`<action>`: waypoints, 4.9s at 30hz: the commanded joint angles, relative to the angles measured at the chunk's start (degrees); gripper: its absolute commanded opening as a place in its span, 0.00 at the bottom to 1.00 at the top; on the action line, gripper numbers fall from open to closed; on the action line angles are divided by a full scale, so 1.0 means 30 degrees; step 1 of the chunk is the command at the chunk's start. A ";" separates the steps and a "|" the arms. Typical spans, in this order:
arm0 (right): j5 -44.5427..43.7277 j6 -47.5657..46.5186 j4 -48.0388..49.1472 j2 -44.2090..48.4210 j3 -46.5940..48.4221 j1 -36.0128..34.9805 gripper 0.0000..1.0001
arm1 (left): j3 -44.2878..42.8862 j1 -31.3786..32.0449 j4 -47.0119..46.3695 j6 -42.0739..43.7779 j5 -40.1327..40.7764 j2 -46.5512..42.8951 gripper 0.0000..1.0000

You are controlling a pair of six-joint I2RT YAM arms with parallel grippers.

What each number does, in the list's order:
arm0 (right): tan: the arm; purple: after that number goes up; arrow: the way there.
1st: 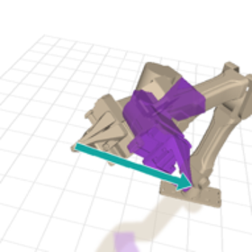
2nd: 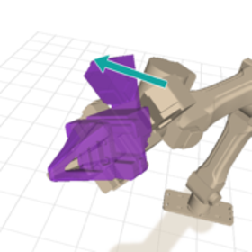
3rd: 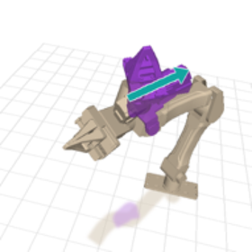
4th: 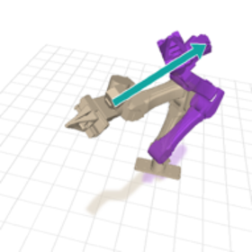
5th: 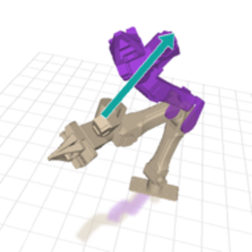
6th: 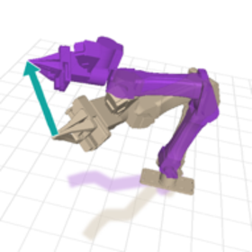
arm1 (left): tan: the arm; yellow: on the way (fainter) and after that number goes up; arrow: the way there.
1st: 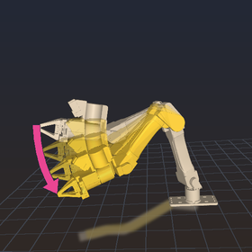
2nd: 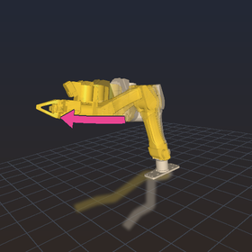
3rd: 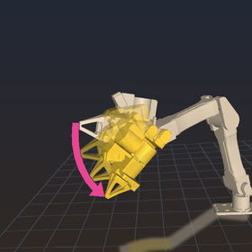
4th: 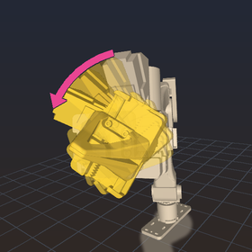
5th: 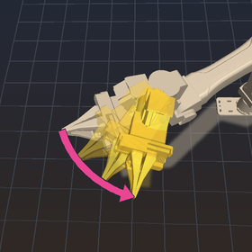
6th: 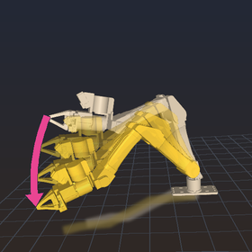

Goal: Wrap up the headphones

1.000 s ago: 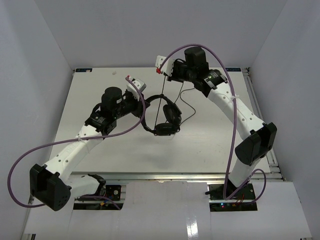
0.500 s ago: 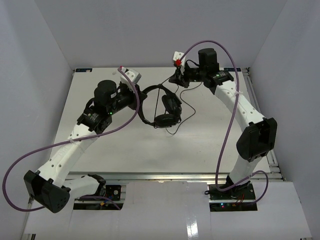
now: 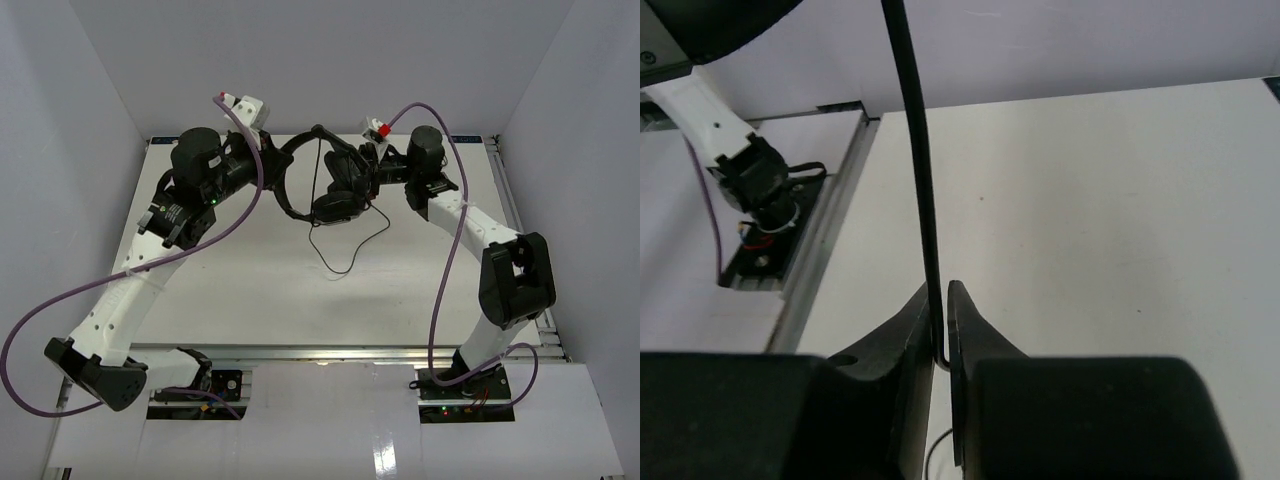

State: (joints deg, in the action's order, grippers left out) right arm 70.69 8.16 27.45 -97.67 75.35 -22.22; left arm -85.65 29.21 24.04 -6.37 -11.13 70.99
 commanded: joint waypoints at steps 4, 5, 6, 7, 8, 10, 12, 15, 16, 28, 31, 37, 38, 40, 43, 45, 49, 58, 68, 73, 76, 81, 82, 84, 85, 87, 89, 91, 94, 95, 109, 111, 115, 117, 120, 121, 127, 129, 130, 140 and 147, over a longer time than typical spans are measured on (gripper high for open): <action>0.1345 1.6048 1.8965 -0.1935 -0.0922 -0.0221 0.20 | -0.2730 0.0106 -0.1053 -0.2628 -0.0564 0.0707 0.00; 0.1196 1.6211 1.9076 -0.2028 -0.0826 -0.0367 0.21 | -0.2952 0.0106 -0.1062 -0.2779 -0.0616 0.0833 0.00; 0.1074 1.6348 1.9168 -0.2059 -0.0689 -0.0580 0.22 | -0.3225 0.0106 -0.1047 -0.2871 -0.0662 0.0970 0.00; 0.0895 1.6646 1.9434 -0.2130 -0.0538 -0.0800 0.23 | -0.3417 0.0106 -0.1040 -0.2980 -0.0682 0.1055 0.00; 0.0678 1.7044 1.9838 -0.2241 -0.0361 -0.1016 0.25 | -0.3554 0.0109 -0.1040 -0.3103 -0.0686 0.1107 0.00; 0.0260 1.7572 2.0432 -0.2624 0.0109 -0.1427 0.27 | -0.3951 0.0156 -0.1040 -0.3305 -0.0712 0.1328 0.00; -0.0076 1.7728 2.0416 -0.2824 0.0436 -0.1772 0.30 | -0.4404 0.0192 -0.0931 -0.3460 -0.0712 0.1438 0.00; -0.0438 1.7760 2.0347 -0.3133 0.0973 -0.2256 0.36 | -0.4902 0.0194 -0.0770 -0.3572 -0.0669 0.1524 0.00; -0.0563 1.7873 2.0359 -0.3281 0.1132 -0.2425 0.38 | -0.5023 0.0203 -0.0747 -0.3622 -0.0637 0.1541 0.00; -0.1937 1.9822 2.3479 -0.2967 -0.1438 -0.5273 0.41 | -0.6738 0.0253 -0.0659 -0.3691 0.2658 0.1722 0.00; -0.2286 1.8857 2.2904 -0.1505 -0.3574 -0.5349 0.40 | -0.7447 0.0253 -0.0747 -0.3401 0.3950 0.2071 0.00; -0.2260 1.5892 2.0197 0.1137 -0.6490 -0.5500 0.38 | -0.9437 0.0224 -0.0969 -0.2392 0.6127 0.3197 0.00; -0.2235 1.5345 1.9654 0.1610 -0.6958 -0.5530 0.37 | -0.9713 0.0224 -0.0964 -0.2229 0.6371 0.3327 0.00; -0.2177 1.4401 1.8724 0.2421 -0.7591 -0.5694 0.33 | -1.0306 0.0224 -0.0930 -0.1848 0.6725 0.3668 0.00; -0.2003 1.2322 1.6417 0.4007 -0.8488 -0.6070 0.27 | -1.0485 0.0224 -0.0978 -0.1476 0.7366 0.3871 0.00; -0.1831 1.1042 1.5041 0.4770 -0.8963 -0.6357 0.24 | -1.0501 0.0224 -0.1066 -0.1164 0.7805 0.3990 0.00; -0.1396 1.0502 1.4327 0.5511 -0.9414 -0.6543 0.21 | -1.0832 0.0180 -0.1252 -0.0238 0.8898 0.4362 0.00; -0.0762 0.6873 0.8941 0.6540 -0.9117 -0.6538 0.18 | -1.1254 -0.0267 -0.1956 0.1516 1.0770 0.5551 0.00; -0.4471 -0.7253 -1.0611 0.8087 -0.4030 -0.6577 0.09 | -0.8311 -0.1866 -0.2799 0.2691 1.1531 0.5488 0.00; -0.8509 -1.1517 -1.5479 0.8643 -0.1115 -0.7098 0.08 | -0.6474 -0.2626 -0.2856 0.2543 1.1203 0.5583 0.00; -1.2434 -1.3853 -1.7554 0.8707 0.0831 -0.7585 0.08 | -0.5104 -0.2706 -0.2815 0.2857 1.1001 0.5721 0.00; -1.7536 -1.6828 -1.8676 0.8571 0.2882 -0.8634 0.08 | -0.2387 -0.2706 -0.2457 0.3101 1.0141 0.5614 0.00; -1.8503 -1.7387 -1.8646 0.8537 0.3039 -0.8870 0.08 | -0.1812 -0.2706 -0.2323 0.3118 0.9855 0.5531 0.00; -2.0352 -1.8192 -1.8382 0.8383 0.3312 -0.9239 0.08 | -0.0690 -0.2706 -0.2117 0.3071 0.9208 0.5406 0.00; -2.0918 -1.8694 -1.8102 0.8339 0.3372 -0.9373 0.08 | 0.0048 -0.2706 -0.1984 0.3041 0.8780 0.5332 0.00; -2.2201 -1.9530 -1.7541 0.8119 0.3582 -0.9523 0.08 | 0.1334 -0.2677 -0.1861 0.2982 0.8032 0.5201 0.00; -2.3053 -2.0176 -1.7010 0.7712 0.3888 -0.9625 0.08 | 0.2220 -0.2677 -0.1849 0.3015 0.7308 0.4964 0.00; -2.4296 -2.0784 -1.6392 0.7441 0.4069 -0.9694 0.08 | 0.2847 -0.2677 -0.1831 0.3058 0.6208 0.4797 0.00; -2.5219 -2.1778 -1.5287 0.6899 0.3977 -0.9674 0.08 | 0.3755 -0.2562 -0.1774 0.3291 0.4765 0.4410 0.00; -2.5381 -2.2021 -1.4903 0.6753 0.3858 -0.9673 0.08 | 0.3996 -0.2456 -0.1796 0.3447 0.4348 0.4230 0.00; -2.5727 -2.2829 -1.0451 0.4523 0.2744 -0.8955 0.08 | 0.5838 -0.0636 -0.0744 0.4439 -0.0752 0.1276 0.00; -2.5233 -2.2428 -1.0297 0.4322 0.2854 -0.8523 0.08 | 0.5984 -0.0569 -0.0551 0.4384 -0.0828 0.0824 0.00; -2.3450 -2.0457 -1.0306 0.4218 0.3430 -0.7160 0.08 | 0.6351 -0.0560 -0.0395 0.4175 -0.0917 0.0003 0.00; -2.2219 -1.9848 -1.0350 0.4177 0.3476 -0.6617 0.08 | 0.6335 -0.0538 -0.0357 0.4012 -0.0994 -0.0329 0.00; -2.0995 -1.8622 -1.0350 0.4090 0.3512 -0.5947 0.08 | 0.6181 -0.0538 -0.0272 0.3818 -0.1251 -0.0683 0.00; -2.0502 -1.8319 -1.0365 0.4004 0.3624 -0.5658 0.08 | 0.6124 -0.0523 -0.0234 0.3765 -0.1357 -0.0797 0.00; -1.8365 -1.6837 -1.0467 0.3319 0.4067 -0.4671 0.09 | 0.5417 -0.0509 0.0247 0.3607 -0.2180 -0.1209 0.00; -1.7940 -1.6665 -1.0467 0.3229 0.4092 -0.4634 0.09 | 0.5145 -0.0451 0.0483 0.3619 -0.2381 -0.1222 0.00; -1.7734 -1.6605 -1.0496 0.3200 0.4179 -0.4634 0.08 | 0.5114 -0.0421 0.0572 0.3620 -0.2411 -0.1193 0.00; -1.7164 -1.5719 -1.0919 0.2698 0.5982 -0.4655 0.08 | 0.5817 -0.0145 0.0505 0.3385 -0.3056 -0.0674 0.00; -1.7340 -1.5494 -1.0995 0.2438 0.5760 -0.4649 0.08 | 0.5567 -0.0099 0.0498 0.3296 -0.3144 -0.0740 0.00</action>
State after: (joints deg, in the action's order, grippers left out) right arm 20.16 -39.51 -7.65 -89.56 90.87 -36.82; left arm -67.92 28.32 25.26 4.15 -17.16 69.89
